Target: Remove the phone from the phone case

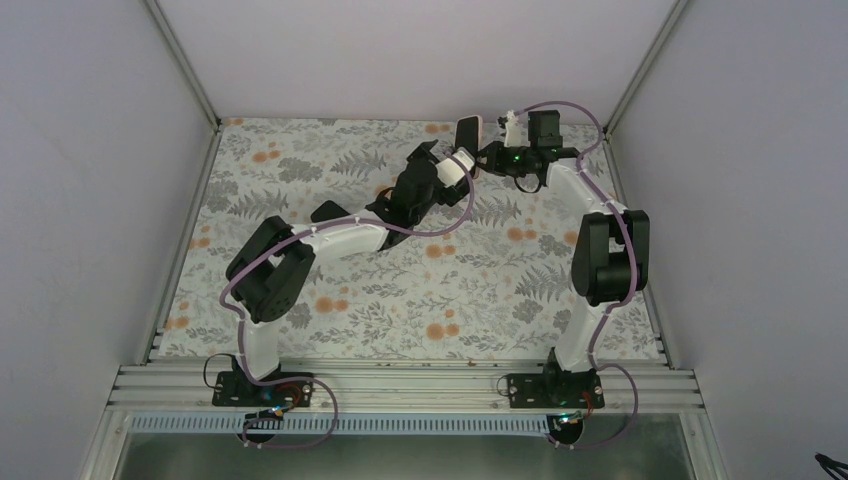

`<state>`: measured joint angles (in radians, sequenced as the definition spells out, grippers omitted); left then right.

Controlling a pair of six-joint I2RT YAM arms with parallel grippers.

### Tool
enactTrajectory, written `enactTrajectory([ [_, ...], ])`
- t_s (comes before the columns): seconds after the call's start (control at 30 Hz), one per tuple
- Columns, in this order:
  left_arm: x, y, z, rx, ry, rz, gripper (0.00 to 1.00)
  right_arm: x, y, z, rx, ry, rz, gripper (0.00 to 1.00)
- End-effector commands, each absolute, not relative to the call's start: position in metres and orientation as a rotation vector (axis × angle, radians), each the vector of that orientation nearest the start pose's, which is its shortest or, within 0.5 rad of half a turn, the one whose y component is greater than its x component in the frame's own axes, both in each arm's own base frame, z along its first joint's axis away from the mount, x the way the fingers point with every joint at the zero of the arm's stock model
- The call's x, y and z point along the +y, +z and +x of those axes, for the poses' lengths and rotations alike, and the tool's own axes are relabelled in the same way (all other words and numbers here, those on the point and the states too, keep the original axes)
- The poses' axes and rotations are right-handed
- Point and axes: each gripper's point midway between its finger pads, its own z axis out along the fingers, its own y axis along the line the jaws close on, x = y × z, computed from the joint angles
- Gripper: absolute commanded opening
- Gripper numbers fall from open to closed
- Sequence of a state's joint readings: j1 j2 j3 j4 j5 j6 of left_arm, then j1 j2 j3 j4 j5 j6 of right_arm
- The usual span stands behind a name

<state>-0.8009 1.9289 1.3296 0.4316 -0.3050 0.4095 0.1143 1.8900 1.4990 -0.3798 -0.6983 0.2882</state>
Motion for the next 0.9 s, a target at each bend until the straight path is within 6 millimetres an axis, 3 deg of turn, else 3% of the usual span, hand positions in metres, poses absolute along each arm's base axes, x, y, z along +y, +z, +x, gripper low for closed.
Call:
enactTrajectory([
  [0.0,-0.395,0.241,0.443,1.528,-0.082,0.798,1.0,0.17,0.219,0.488,2.216,1.045,-0.217,0.03],
  [0.37,-0.405,0.232,0.432,1.546,-0.127,0.838,1.0,0.17,0.217,0.493,2.219,1.042,-0.205,0.03],
  [0.87,-0.413,0.211,0.445,1.566,-0.091,0.835,1.0,0.174,0.231,0.486,2.191,1.073,-0.221,0.03],
])
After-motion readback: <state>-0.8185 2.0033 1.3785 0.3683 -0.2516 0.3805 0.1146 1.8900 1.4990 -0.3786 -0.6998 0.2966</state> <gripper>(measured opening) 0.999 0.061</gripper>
